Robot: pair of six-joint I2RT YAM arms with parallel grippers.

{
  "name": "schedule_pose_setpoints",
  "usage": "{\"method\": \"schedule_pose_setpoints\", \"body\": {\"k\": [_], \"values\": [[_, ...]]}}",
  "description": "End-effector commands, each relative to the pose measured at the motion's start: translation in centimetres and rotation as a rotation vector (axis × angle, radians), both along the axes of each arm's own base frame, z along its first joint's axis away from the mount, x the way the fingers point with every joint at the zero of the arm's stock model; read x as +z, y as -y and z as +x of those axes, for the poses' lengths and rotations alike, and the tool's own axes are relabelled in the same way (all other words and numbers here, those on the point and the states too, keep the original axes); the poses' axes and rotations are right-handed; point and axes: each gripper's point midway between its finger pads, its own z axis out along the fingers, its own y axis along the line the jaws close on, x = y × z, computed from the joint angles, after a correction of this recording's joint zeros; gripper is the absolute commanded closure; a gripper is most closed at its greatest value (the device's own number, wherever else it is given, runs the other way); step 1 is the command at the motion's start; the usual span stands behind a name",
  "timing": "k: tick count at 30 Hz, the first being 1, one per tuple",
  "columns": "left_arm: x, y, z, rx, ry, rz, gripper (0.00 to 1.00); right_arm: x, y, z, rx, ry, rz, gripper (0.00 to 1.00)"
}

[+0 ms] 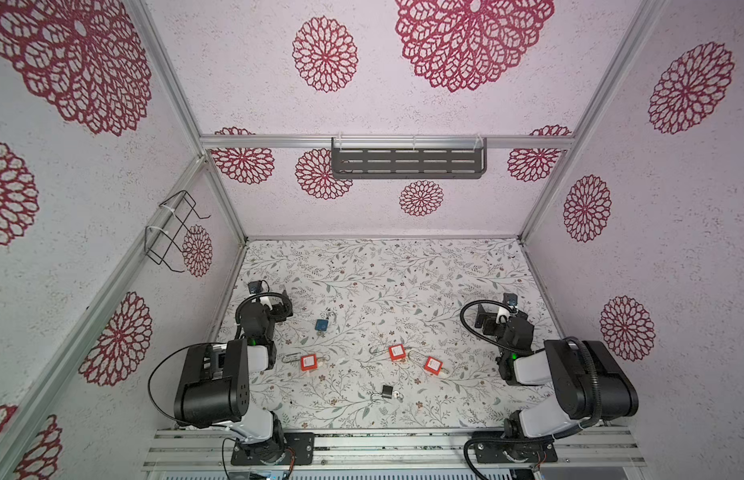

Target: Lock with the key

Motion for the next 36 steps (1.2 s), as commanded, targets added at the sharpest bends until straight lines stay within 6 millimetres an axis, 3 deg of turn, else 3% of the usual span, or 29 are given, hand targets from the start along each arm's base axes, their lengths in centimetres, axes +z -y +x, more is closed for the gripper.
{"method": "schedule_pose_setpoints", "body": {"k": [1, 27, 36], "values": [[1.1, 0.2, 0.5, -0.01, 0.027, 0.018, 0.03, 2.1, 0.3, 0.9, -0.015, 0.069, 0.014, 0.01], [1.0, 0.1, 0.6, -0.007, 0.024, 0.016, 0.03, 2.0, 0.1, 1.0, -0.01, 0.067, 0.017, 0.01], [1.3, -1.7, -0.2, 0.112, 0.05, 0.004, 0.03, 2.3, 0.9, 0.6, -0.055, 0.085, 0.021, 0.01]]}}
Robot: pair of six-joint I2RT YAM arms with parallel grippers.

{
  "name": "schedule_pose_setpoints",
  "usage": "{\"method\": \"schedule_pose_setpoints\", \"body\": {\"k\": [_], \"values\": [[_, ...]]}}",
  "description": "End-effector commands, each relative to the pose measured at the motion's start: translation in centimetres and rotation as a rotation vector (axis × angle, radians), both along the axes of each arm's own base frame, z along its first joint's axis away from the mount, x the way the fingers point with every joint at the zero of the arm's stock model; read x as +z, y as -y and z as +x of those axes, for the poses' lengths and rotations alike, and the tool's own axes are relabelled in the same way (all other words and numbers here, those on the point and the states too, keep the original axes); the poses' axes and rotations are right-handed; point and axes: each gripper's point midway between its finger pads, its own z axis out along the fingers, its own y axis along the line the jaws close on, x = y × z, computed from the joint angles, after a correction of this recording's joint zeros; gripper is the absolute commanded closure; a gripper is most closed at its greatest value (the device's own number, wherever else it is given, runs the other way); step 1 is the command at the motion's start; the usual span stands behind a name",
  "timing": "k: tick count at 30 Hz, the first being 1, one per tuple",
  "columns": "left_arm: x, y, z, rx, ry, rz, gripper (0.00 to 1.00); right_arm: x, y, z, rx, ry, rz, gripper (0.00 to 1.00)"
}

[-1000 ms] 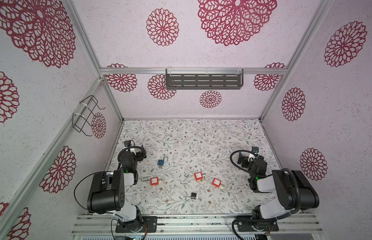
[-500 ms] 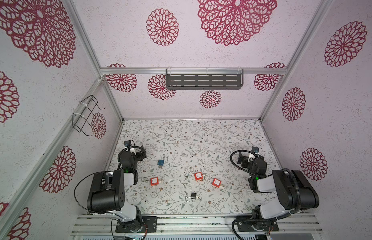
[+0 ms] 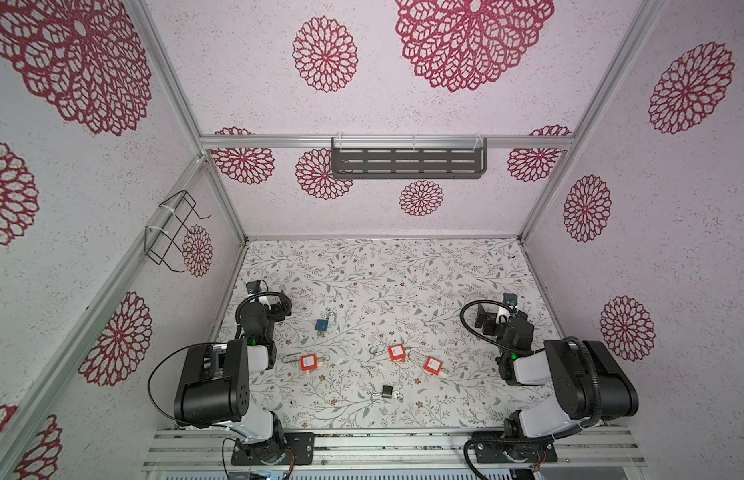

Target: Lock with the key

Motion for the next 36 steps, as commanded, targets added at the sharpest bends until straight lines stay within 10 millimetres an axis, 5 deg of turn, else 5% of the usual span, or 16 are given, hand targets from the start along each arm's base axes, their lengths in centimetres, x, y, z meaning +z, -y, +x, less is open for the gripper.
{"method": "schedule_pose_setpoints", "body": {"k": [1, 10, 18, 23, 28, 36], "values": [[1.3, -0.4, -0.1, 0.031, 0.049, 0.002, 0.03, 2.5, 0.8, 0.5, -0.049, 0.089, 0.02, 0.01], [6.4, -0.2, -1.7, 0.063, 0.054, -0.028, 0.03, 7.6, -0.4, 0.0, 0.01, 0.051, 0.066, 0.01], [11.9, 8.3, -4.2, -0.243, -0.07, -0.239, 0.03, 11.1, -12.2, -4.3, 0.546, -0.161, 0.024, 0.03], [13.1, 12.6, -5.3, -0.367, -0.104, -0.285, 0.03, 9.2, -17.2, -8.7, 0.8, -0.311, -0.157, 0.04], [13.3, 14.7, -5.0, -0.425, -0.119, -0.293, 0.03, 6.0, -16.9, -11.2, 0.867, -0.545, -0.351, 0.09], [12.5, 18.3, -4.4, -0.52, -0.158, -0.239, 0.03, 4.4, -18.4, -13.9, 1.004, -0.676, -0.324, 0.12]]}}
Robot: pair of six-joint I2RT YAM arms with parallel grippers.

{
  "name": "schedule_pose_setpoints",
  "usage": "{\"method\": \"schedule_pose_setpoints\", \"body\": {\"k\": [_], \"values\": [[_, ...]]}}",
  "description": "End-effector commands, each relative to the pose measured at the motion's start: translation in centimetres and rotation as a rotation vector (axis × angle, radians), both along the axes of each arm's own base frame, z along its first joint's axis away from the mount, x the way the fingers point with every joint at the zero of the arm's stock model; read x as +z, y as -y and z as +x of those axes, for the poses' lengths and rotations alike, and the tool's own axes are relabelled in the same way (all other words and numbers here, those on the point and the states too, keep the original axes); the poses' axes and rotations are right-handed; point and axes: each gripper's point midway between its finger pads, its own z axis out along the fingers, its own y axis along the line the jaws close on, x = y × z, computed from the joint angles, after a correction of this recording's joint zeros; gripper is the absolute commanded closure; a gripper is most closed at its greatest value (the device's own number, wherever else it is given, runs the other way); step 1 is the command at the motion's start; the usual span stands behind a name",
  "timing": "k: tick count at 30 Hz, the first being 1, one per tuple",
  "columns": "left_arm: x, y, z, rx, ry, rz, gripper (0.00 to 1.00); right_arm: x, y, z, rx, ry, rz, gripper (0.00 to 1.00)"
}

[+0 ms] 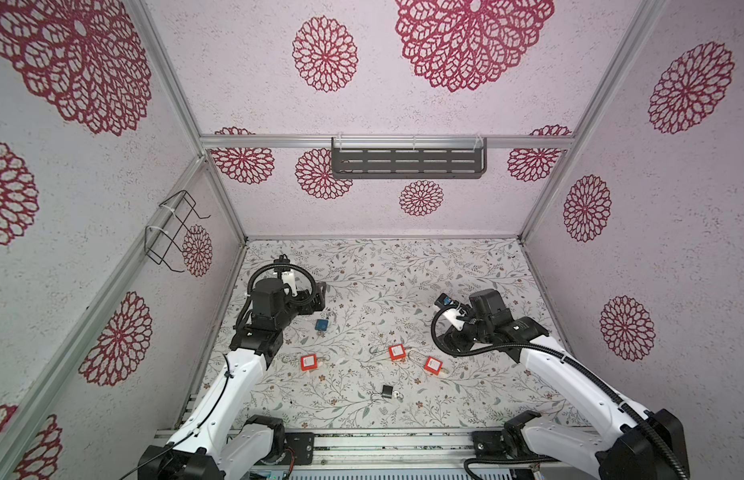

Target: Lock with the key

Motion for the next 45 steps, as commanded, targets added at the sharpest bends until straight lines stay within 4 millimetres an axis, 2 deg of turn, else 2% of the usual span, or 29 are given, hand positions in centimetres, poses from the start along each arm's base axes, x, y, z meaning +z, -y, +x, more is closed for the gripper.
{"method": "schedule_pose_setpoints", "body": {"k": [1, 4, 11, 20, 28, 32, 45], "values": [[1.3, 1.7, 0.3, -0.049, 0.034, 0.028, 0.03, -1.0, -0.2, -2.0, 0.085, -0.072, -0.039, 0.12], [1.4, 2.5, 0.3, -0.065, 0.037, 0.054, 0.03, -2.6, -0.2, -2.5, 0.115, -0.114, -0.096, 0.14], [1.2, 3.0, 0.2, -0.064, 0.045, 0.076, 0.03, -5.2, -0.3, -1.8, 0.124, -0.148, -0.209, 0.19], [1.1, 3.0, -0.1, -0.06, 0.05, 0.109, 0.03, -7.2, -2.4, -2.6, 0.181, -0.195, -0.242, 0.19], [0.7, 3.1, -0.5, -0.069, 0.051, 0.132, 0.03, -8.7, -2.5, -2.9, 0.186, -0.218, -0.288, 0.2], [0.6, 3.1, -0.8, -0.07, 0.053, 0.134, 0.03, -9.5, -2.2, -2.7, 0.168, -0.23, -0.323, 0.24], [0.4, 2.9, -1.0, -0.067, 0.058, 0.153, 0.03, -10.9, -2.8, -3.3, 0.18, -0.295, -0.315, 0.3]]}}
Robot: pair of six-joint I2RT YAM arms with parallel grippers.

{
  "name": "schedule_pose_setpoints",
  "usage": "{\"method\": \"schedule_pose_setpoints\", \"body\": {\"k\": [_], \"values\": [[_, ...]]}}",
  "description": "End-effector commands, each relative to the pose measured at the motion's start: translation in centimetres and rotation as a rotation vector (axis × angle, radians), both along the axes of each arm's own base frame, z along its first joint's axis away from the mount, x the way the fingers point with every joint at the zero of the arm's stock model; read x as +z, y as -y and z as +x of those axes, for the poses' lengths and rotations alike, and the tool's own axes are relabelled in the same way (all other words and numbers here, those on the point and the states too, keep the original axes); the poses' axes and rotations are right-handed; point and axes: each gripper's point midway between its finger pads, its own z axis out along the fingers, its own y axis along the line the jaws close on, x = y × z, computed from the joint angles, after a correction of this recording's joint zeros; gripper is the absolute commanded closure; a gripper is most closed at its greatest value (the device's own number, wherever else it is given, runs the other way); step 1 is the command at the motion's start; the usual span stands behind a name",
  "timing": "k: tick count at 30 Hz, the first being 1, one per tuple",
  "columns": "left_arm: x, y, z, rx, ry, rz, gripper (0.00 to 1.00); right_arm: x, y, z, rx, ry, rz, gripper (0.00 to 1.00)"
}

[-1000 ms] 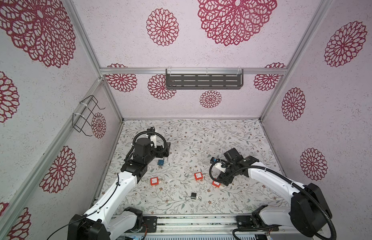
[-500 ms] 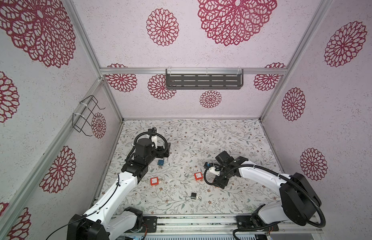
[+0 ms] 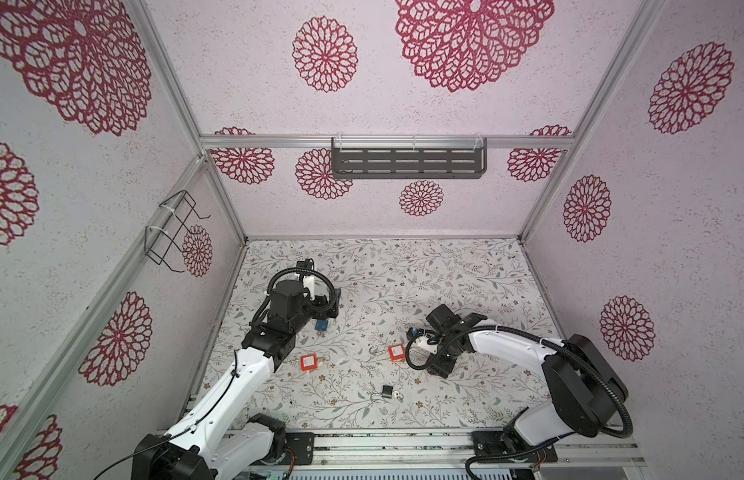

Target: Lock with the key

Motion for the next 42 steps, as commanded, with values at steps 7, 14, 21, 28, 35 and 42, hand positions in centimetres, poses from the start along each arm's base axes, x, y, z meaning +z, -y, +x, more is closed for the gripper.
{"method": "schedule_pose_setpoints", "body": {"k": [7, 14, 21, 28, 35, 42], "values": [[0.3, 0.4, -0.2, -0.015, 0.018, 0.014, 0.03, 0.4, -1.0, 0.6, -0.012, 0.006, 0.014, 0.35], [0.2, 0.5, -0.2, -0.021, 0.017, 0.019, 0.03, 0.4, -1.4, 0.5, -0.005, -0.009, 0.012, 0.47], [0.4, 0.7, -0.3, -0.029, 0.022, 0.022, 0.03, 0.9, -1.4, 0.4, 0.002, -0.003, 0.013, 0.56], [0.4, 0.8, -0.4, -0.036, 0.024, 0.02, 0.03, 0.4, -0.9, 0.0, -0.004, -0.011, -0.009, 0.53], [0.2, 0.8, -0.6, -0.037, 0.025, 0.022, 0.03, 0.1, -0.5, 0.2, -0.01, -0.001, -0.031, 0.49], [0.3, 1.0, -0.5, -0.039, 0.029, 0.019, 0.03, -0.2, -0.3, 0.1, -0.012, -0.002, -0.046, 0.44]]}}
